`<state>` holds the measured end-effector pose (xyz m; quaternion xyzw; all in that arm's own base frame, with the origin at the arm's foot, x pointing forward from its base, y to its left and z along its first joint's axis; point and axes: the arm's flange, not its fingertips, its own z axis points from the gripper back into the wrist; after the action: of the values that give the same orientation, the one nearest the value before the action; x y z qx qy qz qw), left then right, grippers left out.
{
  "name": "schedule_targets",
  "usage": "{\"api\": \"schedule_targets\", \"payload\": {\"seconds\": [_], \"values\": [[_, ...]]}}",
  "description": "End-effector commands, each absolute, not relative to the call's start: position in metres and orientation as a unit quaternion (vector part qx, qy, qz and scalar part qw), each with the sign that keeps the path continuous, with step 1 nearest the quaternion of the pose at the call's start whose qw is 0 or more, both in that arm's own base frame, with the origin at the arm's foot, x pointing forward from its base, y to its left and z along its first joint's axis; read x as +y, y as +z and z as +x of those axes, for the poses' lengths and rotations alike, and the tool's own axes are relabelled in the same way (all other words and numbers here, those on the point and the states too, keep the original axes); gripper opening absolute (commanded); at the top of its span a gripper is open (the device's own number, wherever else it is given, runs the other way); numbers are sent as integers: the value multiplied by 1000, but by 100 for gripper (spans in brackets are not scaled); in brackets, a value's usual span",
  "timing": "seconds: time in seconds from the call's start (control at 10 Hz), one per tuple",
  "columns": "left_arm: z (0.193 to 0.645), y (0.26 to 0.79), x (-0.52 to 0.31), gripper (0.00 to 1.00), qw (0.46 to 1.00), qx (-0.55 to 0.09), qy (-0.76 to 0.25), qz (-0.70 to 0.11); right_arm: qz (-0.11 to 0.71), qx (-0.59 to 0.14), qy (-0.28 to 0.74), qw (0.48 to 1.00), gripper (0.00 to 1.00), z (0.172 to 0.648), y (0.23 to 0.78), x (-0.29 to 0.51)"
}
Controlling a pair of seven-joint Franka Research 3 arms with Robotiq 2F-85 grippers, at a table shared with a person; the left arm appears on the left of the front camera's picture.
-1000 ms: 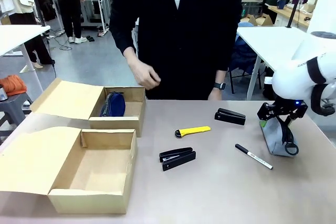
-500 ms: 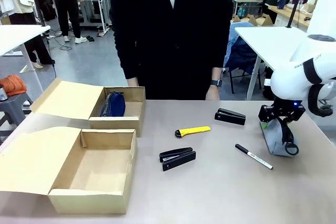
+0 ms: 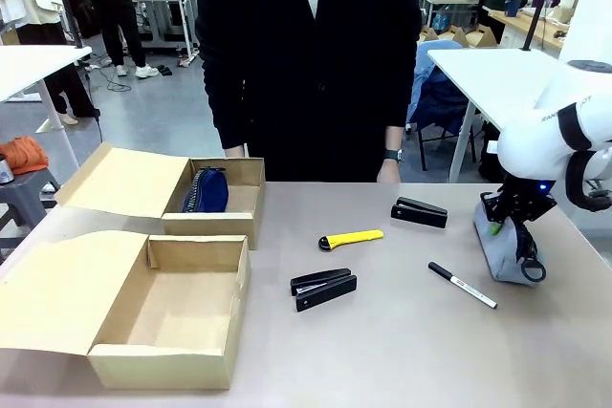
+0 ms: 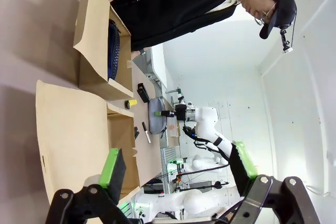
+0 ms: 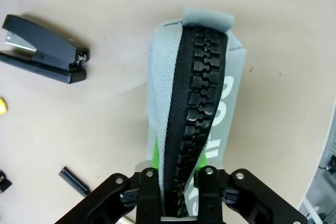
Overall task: Place items inside the box.
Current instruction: Pick up a Pencil pouch or Stapler and place it inside the Mailer Box closest to the robot.
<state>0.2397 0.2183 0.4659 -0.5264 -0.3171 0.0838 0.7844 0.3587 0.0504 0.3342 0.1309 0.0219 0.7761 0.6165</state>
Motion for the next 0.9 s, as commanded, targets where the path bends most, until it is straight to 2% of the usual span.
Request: {"api": "schedule_targets", "payload": {"seconds": [0.0,0.3,0.4,0.6,0.8], "values": [[240,467,218,100,777,-330,74,-531,134,19,772,621,0,329,326,46],[240,467,218,100,777,-330,74,-531,127,11,764,632,0,325,335,49],[240,467,218,100,777,-330,74,-531,137,-5,727,673,0,315,359,55],[240,467,218,100,777,-330,74,-531,171,-47,654,735,0,273,427,77],[240,467,218,100,777,-330,74,-531,138,-75,614,773,0,210,472,92]]}}
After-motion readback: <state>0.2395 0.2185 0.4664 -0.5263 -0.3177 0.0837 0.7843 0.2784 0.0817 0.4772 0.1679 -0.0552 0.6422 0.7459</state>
